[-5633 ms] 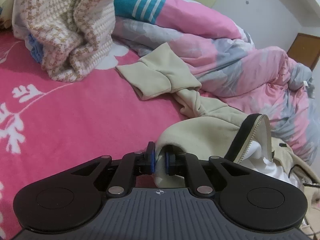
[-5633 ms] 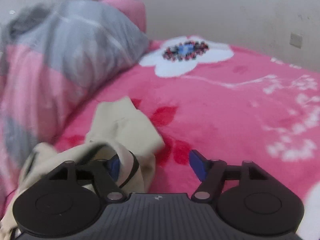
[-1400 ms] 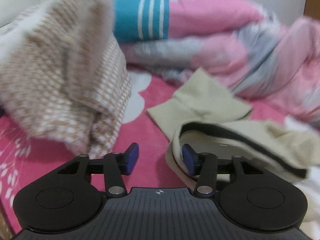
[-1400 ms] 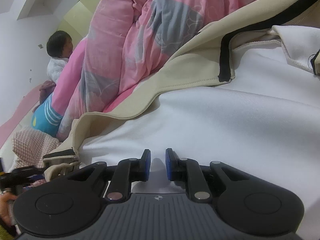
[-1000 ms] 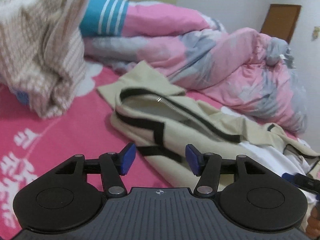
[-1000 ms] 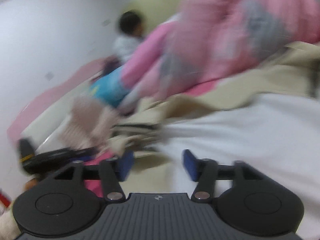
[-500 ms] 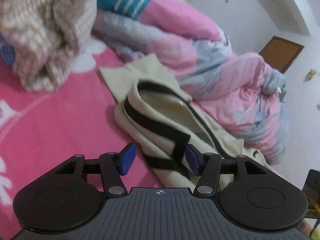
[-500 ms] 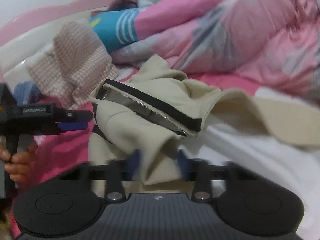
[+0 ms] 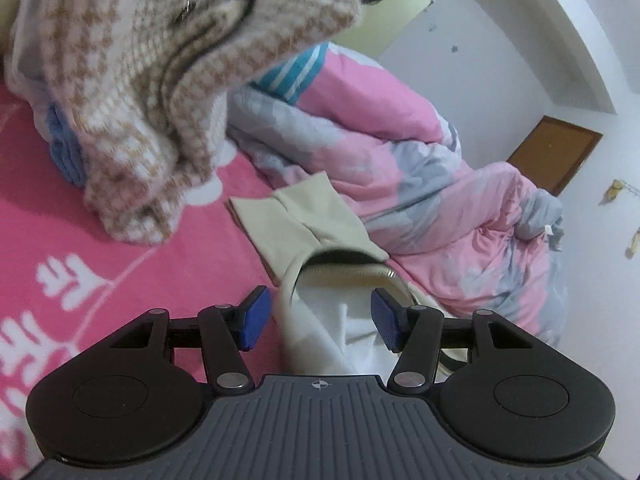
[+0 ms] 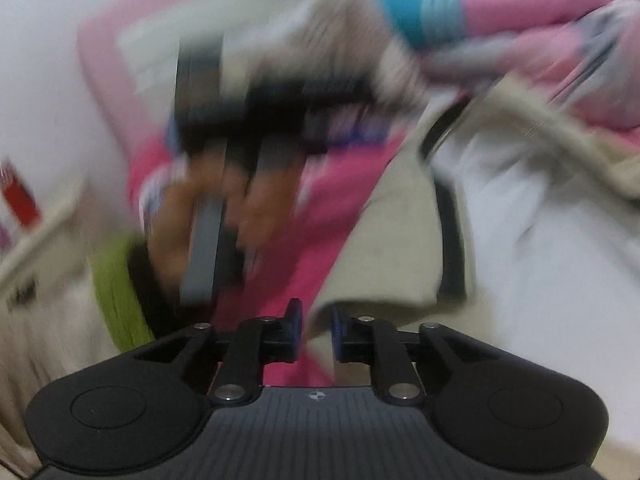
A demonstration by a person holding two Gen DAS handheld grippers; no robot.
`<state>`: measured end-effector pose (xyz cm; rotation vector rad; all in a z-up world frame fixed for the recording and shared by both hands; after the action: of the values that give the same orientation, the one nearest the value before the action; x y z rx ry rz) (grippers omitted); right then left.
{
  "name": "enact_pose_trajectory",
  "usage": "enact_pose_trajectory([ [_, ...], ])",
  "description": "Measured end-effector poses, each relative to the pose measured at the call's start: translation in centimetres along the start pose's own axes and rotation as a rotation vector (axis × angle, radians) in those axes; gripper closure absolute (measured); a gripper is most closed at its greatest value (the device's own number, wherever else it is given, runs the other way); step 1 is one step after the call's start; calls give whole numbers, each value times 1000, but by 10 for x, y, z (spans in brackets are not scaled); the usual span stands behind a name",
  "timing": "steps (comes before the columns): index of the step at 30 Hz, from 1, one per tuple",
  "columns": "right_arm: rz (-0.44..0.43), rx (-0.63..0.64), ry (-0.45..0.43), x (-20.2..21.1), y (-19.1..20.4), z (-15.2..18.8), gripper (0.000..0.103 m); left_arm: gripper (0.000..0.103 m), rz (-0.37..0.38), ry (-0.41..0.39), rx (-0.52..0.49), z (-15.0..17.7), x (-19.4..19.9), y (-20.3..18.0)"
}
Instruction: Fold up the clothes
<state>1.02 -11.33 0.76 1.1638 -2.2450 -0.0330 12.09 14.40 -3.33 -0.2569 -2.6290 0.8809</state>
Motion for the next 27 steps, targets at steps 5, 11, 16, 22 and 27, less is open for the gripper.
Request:
enact_pose_trajectory([
  [5,23,25,-33,27,8,12,54,47,60,-25,-51,-2,11,-11],
  [11,59,41,-83,62,12,23,51,47,170,35,-133,15,4,-45],
  [16,366,-159,-198,96,-92,-22,53,47,190,137,-230,49,-18,-73],
  [22,608,-246,-79,49,-212,-56,70,47,149,208,-307,81,-41,-85],
  [27,640,-240,54,-9,-281,-59,75,47,122,216,-324,90,-52,-85],
])
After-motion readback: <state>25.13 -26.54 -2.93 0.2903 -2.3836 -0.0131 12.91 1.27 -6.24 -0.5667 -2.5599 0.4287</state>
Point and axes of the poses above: each gripper's, at about its wrist camera, not at the fingertips, and x roughly against the way its jaws point, y to its left, z to its underside, the point moved 4 cm from there along -x, roughly the way its jaws point, and after that the axes turned 7 degrees about -y, right-handed, at the moved point
